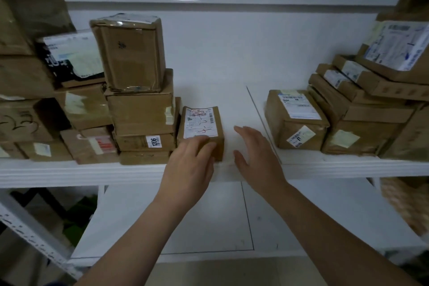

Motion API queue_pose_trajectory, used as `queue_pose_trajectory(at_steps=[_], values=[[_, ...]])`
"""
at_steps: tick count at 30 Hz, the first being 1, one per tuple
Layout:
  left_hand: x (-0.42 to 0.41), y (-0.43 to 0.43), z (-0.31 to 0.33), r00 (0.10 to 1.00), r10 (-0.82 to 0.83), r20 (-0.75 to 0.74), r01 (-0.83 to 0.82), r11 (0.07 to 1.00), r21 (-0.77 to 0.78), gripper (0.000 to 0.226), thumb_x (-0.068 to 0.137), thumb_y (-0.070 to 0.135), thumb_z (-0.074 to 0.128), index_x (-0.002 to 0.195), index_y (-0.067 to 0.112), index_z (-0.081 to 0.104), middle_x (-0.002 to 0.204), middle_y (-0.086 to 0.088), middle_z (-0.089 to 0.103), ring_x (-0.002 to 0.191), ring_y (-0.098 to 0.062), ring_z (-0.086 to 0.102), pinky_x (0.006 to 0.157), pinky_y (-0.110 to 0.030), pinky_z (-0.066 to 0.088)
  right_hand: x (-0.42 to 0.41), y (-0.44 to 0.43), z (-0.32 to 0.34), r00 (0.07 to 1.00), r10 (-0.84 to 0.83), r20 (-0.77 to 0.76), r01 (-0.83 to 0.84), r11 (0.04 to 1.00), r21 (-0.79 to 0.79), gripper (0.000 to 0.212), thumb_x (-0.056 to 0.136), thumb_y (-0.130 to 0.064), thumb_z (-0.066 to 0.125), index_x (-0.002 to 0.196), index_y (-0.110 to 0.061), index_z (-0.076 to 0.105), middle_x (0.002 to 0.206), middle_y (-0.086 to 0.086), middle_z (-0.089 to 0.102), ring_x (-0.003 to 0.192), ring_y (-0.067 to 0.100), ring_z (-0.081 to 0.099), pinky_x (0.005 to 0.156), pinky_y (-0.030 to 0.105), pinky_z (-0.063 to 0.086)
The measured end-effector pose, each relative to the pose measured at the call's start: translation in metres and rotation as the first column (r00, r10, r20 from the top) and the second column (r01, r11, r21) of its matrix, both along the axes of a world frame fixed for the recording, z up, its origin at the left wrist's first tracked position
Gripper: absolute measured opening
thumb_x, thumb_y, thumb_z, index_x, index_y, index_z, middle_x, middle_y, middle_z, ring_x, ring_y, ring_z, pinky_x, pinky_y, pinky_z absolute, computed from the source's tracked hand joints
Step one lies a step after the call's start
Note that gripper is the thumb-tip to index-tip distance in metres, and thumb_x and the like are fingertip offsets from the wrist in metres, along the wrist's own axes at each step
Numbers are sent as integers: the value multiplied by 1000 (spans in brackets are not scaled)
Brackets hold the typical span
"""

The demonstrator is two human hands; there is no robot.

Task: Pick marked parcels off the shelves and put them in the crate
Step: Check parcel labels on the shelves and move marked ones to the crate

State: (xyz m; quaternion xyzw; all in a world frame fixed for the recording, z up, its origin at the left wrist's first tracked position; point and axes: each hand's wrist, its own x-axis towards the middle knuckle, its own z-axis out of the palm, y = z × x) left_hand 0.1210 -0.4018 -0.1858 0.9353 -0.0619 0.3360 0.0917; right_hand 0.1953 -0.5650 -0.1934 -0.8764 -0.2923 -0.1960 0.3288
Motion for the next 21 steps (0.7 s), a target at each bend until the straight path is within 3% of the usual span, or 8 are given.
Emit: queue_pose_trajectory(at_steps=[4, 6, 8, 12, 16, 19, 21], values=[[19, -35, 6, 998, -62, 2, 62, 998, -8, 30, 80, 12, 70, 109, 7, 66, 111, -12, 64, 99, -31, 61, 84, -39, 51, 6, -50, 9, 991, -126, 48, 125, 992, 28, 37, 89, -11, 59, 126, -12, 58, 136, 8, 48, 125, 23, 44, 99, 32, 39], [31, -57, 10, 997, -66, -35, 66, 998, -23, 36, 79, 16, 72, 113, 10, 64, 116, -11, 62, 104, -30, 60, 87, -38, 50, 9, -74, 13, 984, -167, 60, 164, 985, 57, 33, 87, -8, 62, 120, -10, 62, 129, 9, 53, 117, 25, 50, 94, 38, 47], [48, -80, 16, 994, -89, -66, 87, 996, -25, 43, 83, 24, 68, 124, 13, 58, 128, -12, 57, 115, -29, 56, 92, -38, 48, 12, -94, 17, 978, -197, 70, 192, 979, 67, 31, 86, -7, 62, 117, -9, 63, 128, 9, 54, 116, 24, 52, 92, 36, 48], [91, -122, 33, 979, -166, -117, 165, 986, -19, 66, 89, 38, 60, 145, 16, 34, 150, -19, 31, 134, -34, 35, 105, -42, 37, 19, -124, 22, 970, -231, 74, 228, 972, 51, 32, 88, -8, 61, 119, -8, 62, 131, 8, 52, 120, 24, 49, 93, 27, 39], [129, -139, 37, 953, -75, -294, 134, 974, 184, 78, 91, 51, 50, 152, 25, 8, 158, -18, 2, 143, -35, 12, 114, -41, 21, 25, -146, 20, 968, -249, 8, 249, 968, 27, 36, 89, -12, 59, 125, -12, 59, 136, 5, 48, 124, 21, 45, 100, 32, 41], [140, -139, 30, 905, -76, -419, 110, 992, 57, 67, 93, 49, 47, 149, 29, 17, 156, -8, 14, 137, -30, 28, 104, -43, 37, 28, -157, 17, 966, -256, -34, 257, 966, 37, 37, 90, -15, 58, 127, -13, 56, 137, 5, 47, 126, 19, 44, 102, 34, 42], [138, -142, 21, 906, -155, -393, 128, 987, -95, 59, 95, 43, 46, 147, 26, 25, 150, -4, 29, 124, -25, 46, 93, -40, 48, 30, -160, 13, 967, -249, -62, 252, 966, 51, 40, 91, -16, 57, 131, -14, 52, 137, 3, 47, 126, 15, 44, 103, 30, 40]])
